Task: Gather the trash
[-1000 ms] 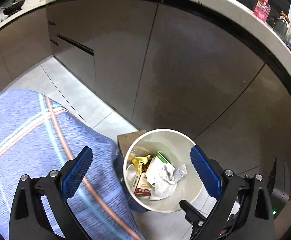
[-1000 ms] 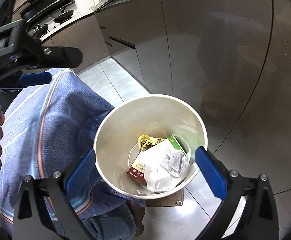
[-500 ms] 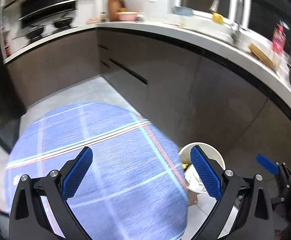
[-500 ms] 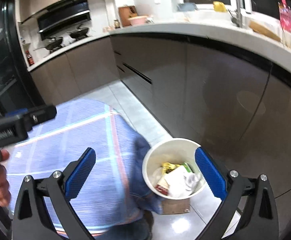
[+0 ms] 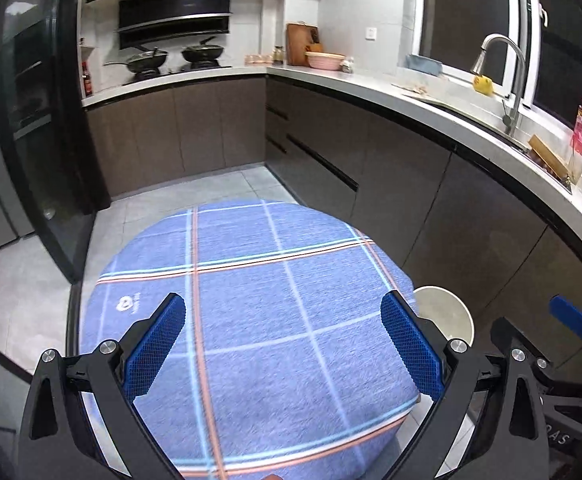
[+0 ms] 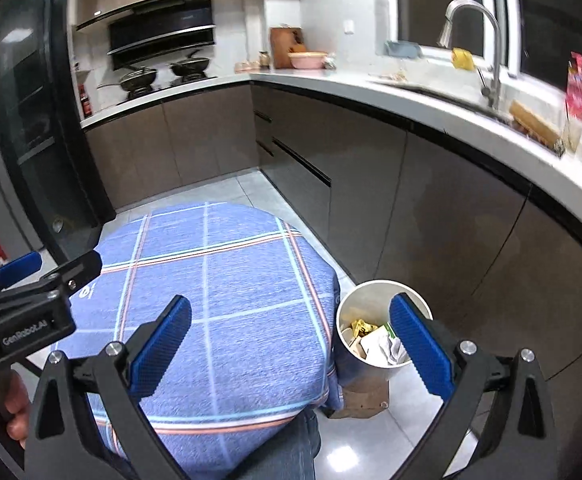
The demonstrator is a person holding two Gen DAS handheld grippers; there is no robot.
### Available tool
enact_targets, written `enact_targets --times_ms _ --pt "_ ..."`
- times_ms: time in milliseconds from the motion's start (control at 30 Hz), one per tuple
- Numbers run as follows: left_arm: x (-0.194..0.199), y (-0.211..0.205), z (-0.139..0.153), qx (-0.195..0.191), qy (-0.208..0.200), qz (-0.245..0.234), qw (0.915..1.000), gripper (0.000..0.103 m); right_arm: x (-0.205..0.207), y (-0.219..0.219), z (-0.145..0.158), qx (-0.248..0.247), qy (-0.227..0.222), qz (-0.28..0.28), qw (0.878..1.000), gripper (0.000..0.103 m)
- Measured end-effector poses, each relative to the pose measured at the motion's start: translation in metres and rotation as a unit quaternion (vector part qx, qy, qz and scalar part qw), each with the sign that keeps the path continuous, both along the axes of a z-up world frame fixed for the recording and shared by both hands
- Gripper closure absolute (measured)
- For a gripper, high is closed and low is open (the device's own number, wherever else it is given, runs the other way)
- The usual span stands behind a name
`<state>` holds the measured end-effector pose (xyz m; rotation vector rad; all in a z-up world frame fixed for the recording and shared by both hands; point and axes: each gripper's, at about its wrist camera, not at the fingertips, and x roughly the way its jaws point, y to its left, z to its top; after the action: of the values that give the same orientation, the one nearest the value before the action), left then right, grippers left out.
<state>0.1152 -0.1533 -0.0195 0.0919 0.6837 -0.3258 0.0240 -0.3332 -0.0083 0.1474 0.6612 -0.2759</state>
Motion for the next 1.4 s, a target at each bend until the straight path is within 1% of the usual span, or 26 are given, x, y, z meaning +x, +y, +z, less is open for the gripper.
enact_targets --times_ms 67,300,533,1400 --pt "-0.010 0.013 0.004 0.001 -0.007 0.010 0.9999 0.008 -0.006 0.012 0.007 -0.013 -0.006 0.008 1.000 0.003" --pt "-0.039 0.058 0.017 0.001 -0.034 0.052 0.9980 0.008 -0.023 0.040 0.034 -0.024 -0.043 0.027 0.998 0.003" --pt "-0.055 0.081 0.027 -0.005 -0.048 0.070 0.9963 0.008 -0.030 0.057 0.041 -0.025 -0.051 0.032 0.998 0.003" --pt "-0.057 0.086 0.032 -0.015 -0.050 0.071 0.9961 0.008 -0.028 0.061 0.042 -0.024 -0.052 0.034 0.998 0.003"
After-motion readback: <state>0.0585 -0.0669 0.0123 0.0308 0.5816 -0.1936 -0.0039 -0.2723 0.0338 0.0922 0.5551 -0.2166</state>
